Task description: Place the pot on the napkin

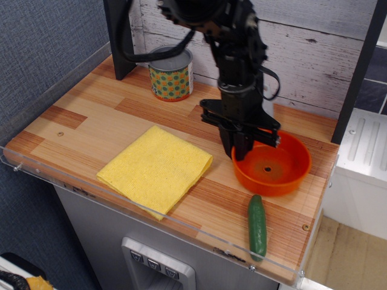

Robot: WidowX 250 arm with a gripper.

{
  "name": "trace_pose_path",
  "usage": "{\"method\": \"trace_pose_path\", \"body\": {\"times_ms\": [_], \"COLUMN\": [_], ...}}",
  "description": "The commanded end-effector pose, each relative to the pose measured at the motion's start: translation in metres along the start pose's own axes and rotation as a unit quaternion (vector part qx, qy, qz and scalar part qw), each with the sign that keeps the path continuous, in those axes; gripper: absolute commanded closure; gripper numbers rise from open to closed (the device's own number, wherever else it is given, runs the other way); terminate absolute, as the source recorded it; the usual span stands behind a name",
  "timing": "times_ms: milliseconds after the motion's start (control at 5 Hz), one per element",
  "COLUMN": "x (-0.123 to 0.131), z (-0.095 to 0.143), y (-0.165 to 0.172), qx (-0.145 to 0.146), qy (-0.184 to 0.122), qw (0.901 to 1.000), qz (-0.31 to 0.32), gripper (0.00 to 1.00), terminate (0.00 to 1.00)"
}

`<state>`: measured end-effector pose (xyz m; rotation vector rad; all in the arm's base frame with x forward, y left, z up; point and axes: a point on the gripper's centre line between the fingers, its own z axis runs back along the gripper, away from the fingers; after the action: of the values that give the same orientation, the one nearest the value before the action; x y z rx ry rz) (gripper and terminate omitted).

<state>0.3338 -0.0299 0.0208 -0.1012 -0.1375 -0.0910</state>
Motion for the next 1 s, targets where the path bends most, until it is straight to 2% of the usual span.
{"method": "trace_pose_path", "body": {"times_ms": [0,200,400,600,800], "x": [0.002,-0.005,-0.024,-0.049,-0.066], "z": [0.056,0.079,0.095,0.106,0.106], "y": [-0.002,0.002,0.026,0.059,0.082], "qx": [0.001,0.021,0.077,0.101,0.119], "qy": [-0.065,-0.074,-0.032,-0.033,-0.029], "qw": [0.9977,0.9964,0.9942,0.9852,0.9724], "qz": [0.016,0.037,0.068,0.134,0.199], "gripper": [1.00,1.00,1.00,1.00,1.00], "terminate": [0.00,0.00,0.00,0.00,0.00]}}
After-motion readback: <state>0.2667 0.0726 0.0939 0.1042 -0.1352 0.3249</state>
